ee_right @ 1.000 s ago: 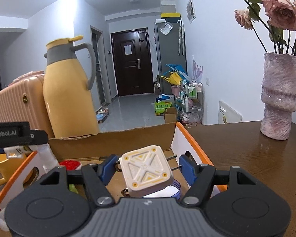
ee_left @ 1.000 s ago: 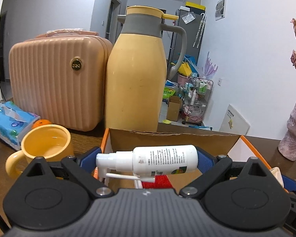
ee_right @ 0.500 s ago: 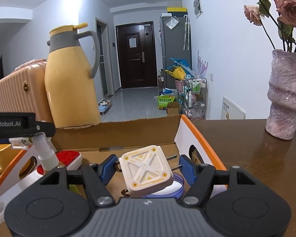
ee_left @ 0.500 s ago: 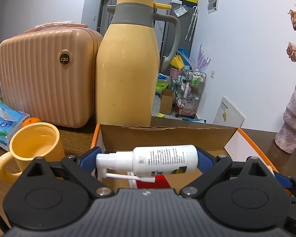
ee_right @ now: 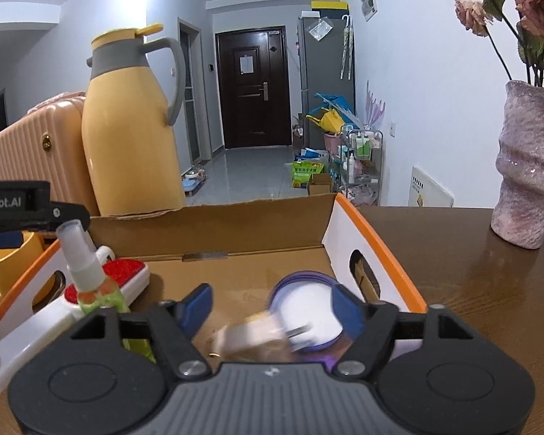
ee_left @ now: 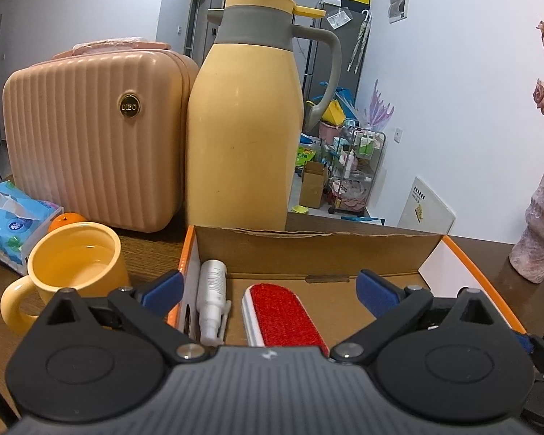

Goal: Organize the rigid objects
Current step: 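Open the left gripper to drop the white spray bottle while the right gripper drops the cube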

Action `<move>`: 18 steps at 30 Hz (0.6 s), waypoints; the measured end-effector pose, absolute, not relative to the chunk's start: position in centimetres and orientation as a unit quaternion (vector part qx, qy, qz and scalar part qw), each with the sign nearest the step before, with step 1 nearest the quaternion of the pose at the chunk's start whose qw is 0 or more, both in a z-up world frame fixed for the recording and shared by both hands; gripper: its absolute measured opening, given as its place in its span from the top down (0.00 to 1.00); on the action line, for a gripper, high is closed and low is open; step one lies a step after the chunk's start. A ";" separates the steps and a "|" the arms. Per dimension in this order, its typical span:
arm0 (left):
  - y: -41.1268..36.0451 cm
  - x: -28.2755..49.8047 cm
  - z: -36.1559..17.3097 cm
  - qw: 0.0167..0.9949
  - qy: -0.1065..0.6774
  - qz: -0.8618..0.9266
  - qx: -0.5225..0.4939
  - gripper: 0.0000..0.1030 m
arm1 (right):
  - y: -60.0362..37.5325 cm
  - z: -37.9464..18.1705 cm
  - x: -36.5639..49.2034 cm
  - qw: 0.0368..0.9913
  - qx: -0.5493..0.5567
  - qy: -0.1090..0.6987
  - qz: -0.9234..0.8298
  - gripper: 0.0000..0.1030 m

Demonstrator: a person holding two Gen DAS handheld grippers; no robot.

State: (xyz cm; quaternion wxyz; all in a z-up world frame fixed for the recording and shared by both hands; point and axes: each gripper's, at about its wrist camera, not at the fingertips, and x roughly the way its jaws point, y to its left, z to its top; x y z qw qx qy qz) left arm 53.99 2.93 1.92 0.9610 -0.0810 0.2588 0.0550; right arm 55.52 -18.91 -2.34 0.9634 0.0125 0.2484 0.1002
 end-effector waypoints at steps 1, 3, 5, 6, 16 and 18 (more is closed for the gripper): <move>3.0 54.0 1.9 0.961 0.259 0.055 -0.082 0.00 | -19.0 -2.3 55.4 0.964 0.014 0.245 0.098 0.18; 3.0 54.0 1.9 0.960 0.262 0.059 -0.082 0.00 | -19.1 -2.1 55.4 0.966 0.014 0.242 0.091 0.15; 3.1 54.0 1.9 0.959 0.264 0.062 -0.083 0.00 | -19.3 -2.1 55.4 0.966 0.017 0.242 0.086 0.06; 3.1 54.0 1.9 0.959 0.264 0.064 -0.083 0.00 | -19.4 -2.1 55.4 0.966 0.020 0.242 0.085 0.05; 3.2 52.9 2.6 0.963 0.246 0.081 -0.080 0.00 | -19.6 -1.3 54.3 0.970 0.025 0.228 0.083 0.00; 3.1 52.5 2.7 0.964 0.239 0.086 -0.077 0.00 | -19.5 -1.0 53.8 0.972 0.021 0.221 0.082 0.00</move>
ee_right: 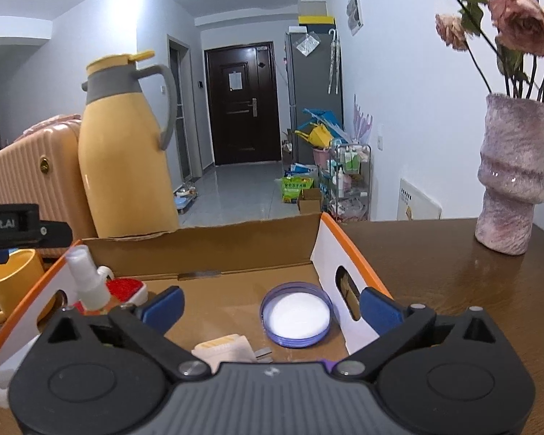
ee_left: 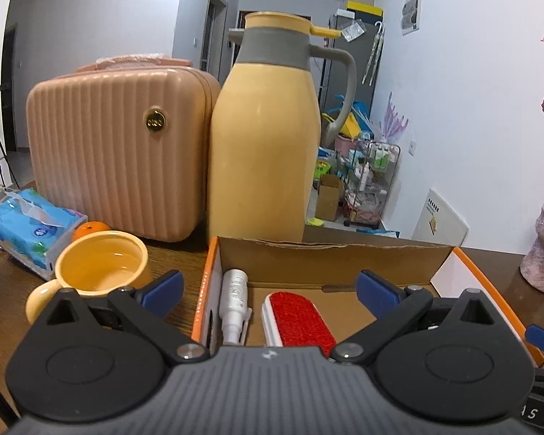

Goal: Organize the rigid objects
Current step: 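Open the left gripper to drop the white spray bottle while the right gripper drops the cube, then move both tools back from the box toward the caps on the table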

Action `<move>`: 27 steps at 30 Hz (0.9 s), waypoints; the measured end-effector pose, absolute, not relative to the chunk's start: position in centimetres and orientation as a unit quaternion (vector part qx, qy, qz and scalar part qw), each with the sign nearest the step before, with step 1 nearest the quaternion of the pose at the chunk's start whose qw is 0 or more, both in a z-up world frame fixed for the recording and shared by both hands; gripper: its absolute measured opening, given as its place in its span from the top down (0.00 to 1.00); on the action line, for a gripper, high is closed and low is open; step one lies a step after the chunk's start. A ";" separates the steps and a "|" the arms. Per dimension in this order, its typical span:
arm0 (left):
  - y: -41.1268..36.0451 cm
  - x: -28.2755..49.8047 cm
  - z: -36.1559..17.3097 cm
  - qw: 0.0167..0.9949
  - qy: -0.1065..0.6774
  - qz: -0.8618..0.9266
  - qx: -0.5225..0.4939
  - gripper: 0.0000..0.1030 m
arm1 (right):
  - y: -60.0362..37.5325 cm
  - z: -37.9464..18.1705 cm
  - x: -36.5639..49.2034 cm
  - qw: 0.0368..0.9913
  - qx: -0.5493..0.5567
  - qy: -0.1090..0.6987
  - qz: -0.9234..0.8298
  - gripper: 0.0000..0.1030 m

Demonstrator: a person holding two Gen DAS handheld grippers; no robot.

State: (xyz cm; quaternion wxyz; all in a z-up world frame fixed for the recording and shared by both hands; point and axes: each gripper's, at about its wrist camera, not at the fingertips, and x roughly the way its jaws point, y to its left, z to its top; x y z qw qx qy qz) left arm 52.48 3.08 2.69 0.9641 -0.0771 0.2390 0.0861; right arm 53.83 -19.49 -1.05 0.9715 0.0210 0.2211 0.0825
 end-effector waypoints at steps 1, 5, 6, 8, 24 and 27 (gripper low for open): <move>3.0 52.2 2.7 0.965 0.235 0.088 -0.076 0.00 | -19.4 -1.0 53.5 0.972 0.019 0.218 0.082 0.00; 3.3 50.9 3.0 0.967 0.223 0.095 -0.078 0.00 | -19.7 -0.6 52.2 0.975 0.015 0.207 0.078 0.00; 3.4 50.6 3.0 0.967 0.221 0.096 -0.080 0.00 | -19.8 -0.5 52.0 0.976 0.014 0.205 0.077 0.00; 3.7 50.1 3.0 0.968 0.220 0.094 -0.080 0.00 | -19.9 -0.3 51.3 0.977 0.009 0.200 0.075 0.00; 4.1 43.9 2.7 0.972 0.207 0.098 -0.057 0.00 | -21.0 -0.4 44.8 0.982 -0.015 0.172 0.073 0.00; 4.2 42.6 2.5 0.972 0.209 0.097 -0.054 0.00 | -21.3 -0.3 43.0 0.984 -0.014 0.163 0.073 0.00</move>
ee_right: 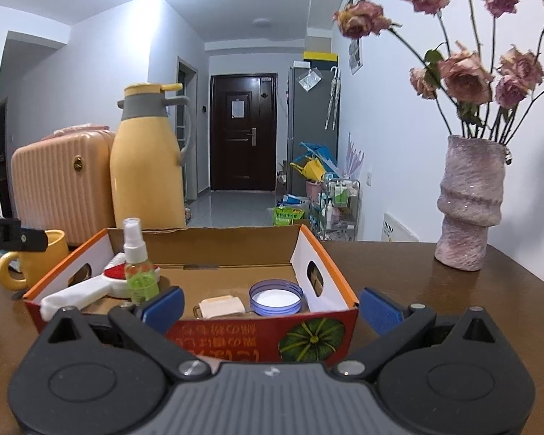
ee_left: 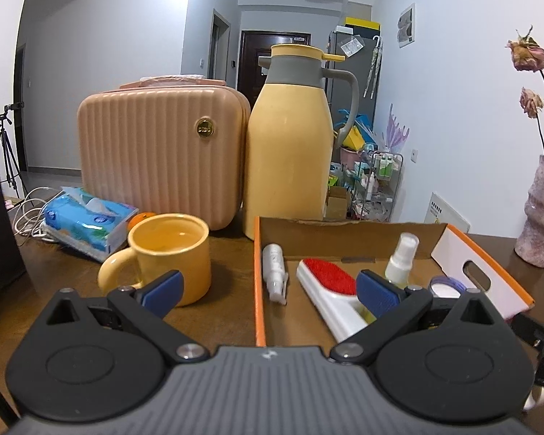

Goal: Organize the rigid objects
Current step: 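Move both tools back from the box toward the caps on the table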

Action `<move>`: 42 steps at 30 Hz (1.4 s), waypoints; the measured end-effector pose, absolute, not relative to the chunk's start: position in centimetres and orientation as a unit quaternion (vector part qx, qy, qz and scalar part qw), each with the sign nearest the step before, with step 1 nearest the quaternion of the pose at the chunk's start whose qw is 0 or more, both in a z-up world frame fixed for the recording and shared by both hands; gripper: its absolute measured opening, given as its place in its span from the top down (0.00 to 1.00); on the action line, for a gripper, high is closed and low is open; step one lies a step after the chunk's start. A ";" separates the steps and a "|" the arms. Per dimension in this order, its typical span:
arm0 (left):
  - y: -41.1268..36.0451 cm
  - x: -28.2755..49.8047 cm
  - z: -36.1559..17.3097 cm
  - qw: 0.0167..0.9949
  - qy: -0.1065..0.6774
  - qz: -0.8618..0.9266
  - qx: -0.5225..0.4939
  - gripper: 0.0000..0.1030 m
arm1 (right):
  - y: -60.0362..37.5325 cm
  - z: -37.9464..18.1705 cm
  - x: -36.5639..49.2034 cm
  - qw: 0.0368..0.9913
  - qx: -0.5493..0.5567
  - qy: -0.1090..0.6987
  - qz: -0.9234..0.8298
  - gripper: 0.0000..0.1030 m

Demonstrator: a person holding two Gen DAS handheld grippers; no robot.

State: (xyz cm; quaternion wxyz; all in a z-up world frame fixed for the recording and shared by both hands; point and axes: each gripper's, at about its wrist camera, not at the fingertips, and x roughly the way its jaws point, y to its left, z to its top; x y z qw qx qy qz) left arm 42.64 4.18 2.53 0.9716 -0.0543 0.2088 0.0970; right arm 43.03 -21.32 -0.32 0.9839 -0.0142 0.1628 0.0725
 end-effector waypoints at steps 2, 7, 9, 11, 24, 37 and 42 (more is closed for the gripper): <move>4.2 41.7 2.4 0.971 0.211 0.096 -0.052 0.00 | -21.5 -0.2 41.8 0.984 -0.014 0.159 0.075 0.00; 3.9 39.6 1.9 0.970 0.218 0.095 -0.046 0.00 | -21.7 -0.3 39.2 0.984 -0.014 0.156 0.087 0.00; 3.8 38.6 1.7 0.970 0.219 0.094 -0.044 0.00 | -21.8 -0.4 38.3 0.984 -0.014 0.155 0.090 0.00; 3.8 37.5 1.7 0.971 0.217 0.094 -0.042 0.00 | -22.0 -0.6 37.4 0.983 -0.006 0.156 0.096 0.00; 4.4 32.2 0.1 0.969 0.228 0.091 -0.026 0.00 | -22.0 -2.3 32.1 0.981 0.000 0.163 0.106 0.00; 5.5 29.1 -1.3 0.966 0.245 0.078 -0.017 0.00 | -21.1 -3.3 30.6 0.976 -0.012 0.183 0.114 0.00; 5.3 29.0 -1.5 0.966 0.249 0.066 -0.017 0.00 | -20.1 -3.8 30.7 0.969 -0.028 0.205 0.137 0.00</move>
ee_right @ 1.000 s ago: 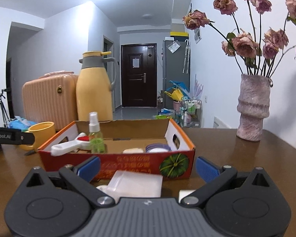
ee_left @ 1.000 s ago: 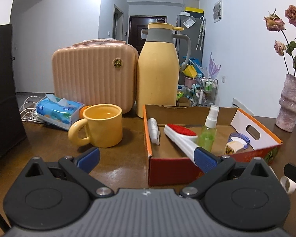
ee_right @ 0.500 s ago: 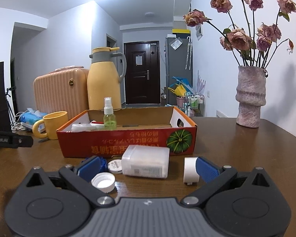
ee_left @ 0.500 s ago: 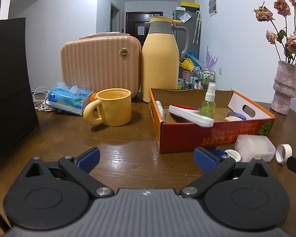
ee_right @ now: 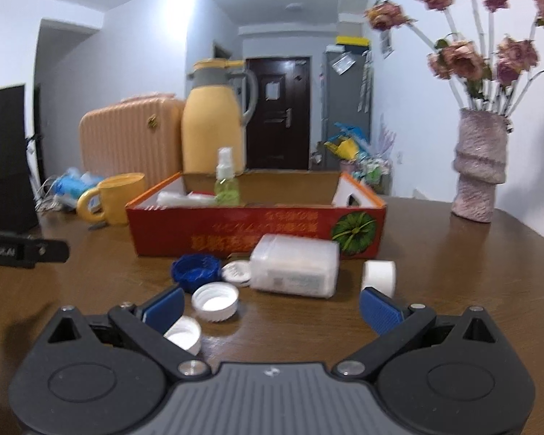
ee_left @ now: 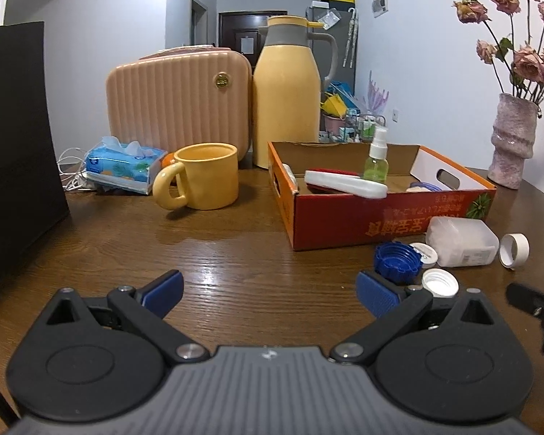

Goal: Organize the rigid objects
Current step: 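Move both tools back from the box toward the caps on the table, then grasp the white screw cap with the right gripper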

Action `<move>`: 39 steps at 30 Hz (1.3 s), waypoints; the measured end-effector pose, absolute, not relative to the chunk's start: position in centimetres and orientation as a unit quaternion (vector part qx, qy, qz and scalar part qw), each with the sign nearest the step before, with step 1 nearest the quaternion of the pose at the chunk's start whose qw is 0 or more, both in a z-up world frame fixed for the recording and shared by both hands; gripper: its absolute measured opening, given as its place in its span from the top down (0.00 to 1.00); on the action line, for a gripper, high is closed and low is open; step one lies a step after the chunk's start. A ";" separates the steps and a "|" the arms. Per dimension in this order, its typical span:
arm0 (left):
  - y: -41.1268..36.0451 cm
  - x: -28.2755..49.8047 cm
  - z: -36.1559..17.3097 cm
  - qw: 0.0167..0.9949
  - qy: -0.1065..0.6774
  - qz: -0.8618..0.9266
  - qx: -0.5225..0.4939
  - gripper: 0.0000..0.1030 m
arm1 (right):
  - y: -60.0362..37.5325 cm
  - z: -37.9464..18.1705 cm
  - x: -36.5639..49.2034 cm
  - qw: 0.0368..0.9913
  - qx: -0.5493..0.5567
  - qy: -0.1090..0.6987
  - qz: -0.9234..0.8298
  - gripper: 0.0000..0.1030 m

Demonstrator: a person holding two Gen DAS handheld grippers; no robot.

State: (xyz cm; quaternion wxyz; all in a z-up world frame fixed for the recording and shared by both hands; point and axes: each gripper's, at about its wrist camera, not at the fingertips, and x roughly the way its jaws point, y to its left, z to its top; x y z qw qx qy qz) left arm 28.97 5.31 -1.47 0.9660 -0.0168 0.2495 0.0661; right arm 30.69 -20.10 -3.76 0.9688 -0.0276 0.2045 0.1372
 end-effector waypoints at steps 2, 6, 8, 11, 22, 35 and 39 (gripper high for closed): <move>5.1 29.0 -1.6 0.965 0.253 0.063 -0.014 0.00 | -19.4 -4.1 31.0 0.964 -0.041 0.218 0.146 0.00; 5.0 28.8 -1.8 0.963 0.261 0.058 -0.013 0.00 | -18.5 -4.5 31.4 0.955 -0.037 0.243 0.167 0.00; 5.1 28.6 -1.8 0.964 0.261 0.057 -0.015 0.00 | -18.0 -4.7 31.6 0.951 -0.035 0.253 0.176 0.00; 5.2 28.5 -1.8 0.963 0.265 0.053 -0.016 0.00 | -16.9 -5.1 32.0 0.945 -0.038 0.271 0.181 0.00; 5.5 28.9 -2.3 0.955 0.291 0.057 -0.021 0.00 | -14.4 -6.2 33.0 0.927 -0.058 0.320 0.186 0.19; 5.6 29.0 -2.6 0.952 0.298 0.063 -0.022 0.00 | -14.8 -6.0 32.9 0.929 -0.049 0.314 0.191 0.62; 5.6 29.1 -2.6 0.952 0.300 0.064 -0.023 0.00 | -14.9 -6.0 32.9 0.929 -0.045 0.313 0.192 0.62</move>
